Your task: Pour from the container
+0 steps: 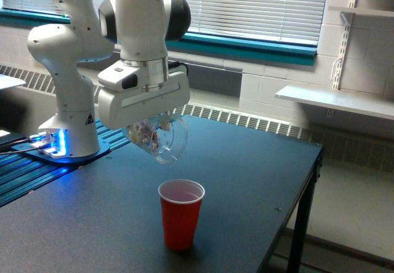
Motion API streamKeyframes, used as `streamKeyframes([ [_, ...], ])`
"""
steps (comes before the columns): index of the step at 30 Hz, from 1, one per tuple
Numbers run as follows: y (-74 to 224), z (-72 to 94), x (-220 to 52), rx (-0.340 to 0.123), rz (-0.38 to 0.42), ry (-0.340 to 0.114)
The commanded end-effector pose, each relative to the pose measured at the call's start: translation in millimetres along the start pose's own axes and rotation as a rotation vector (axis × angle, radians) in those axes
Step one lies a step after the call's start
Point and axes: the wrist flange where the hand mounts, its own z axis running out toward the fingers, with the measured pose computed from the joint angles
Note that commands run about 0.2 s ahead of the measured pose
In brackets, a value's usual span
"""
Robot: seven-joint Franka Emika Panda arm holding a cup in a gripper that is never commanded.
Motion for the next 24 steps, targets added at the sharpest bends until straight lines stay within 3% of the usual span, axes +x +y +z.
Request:
streamKeyframes([
  [1,4,5.4,7,-0.013,0.042,-0.041],
  [12,2,22.8,19,-0.079,0.094,-0.122],
  [24,-6,29.1,26,-0.111,0.133,-0.144],
])
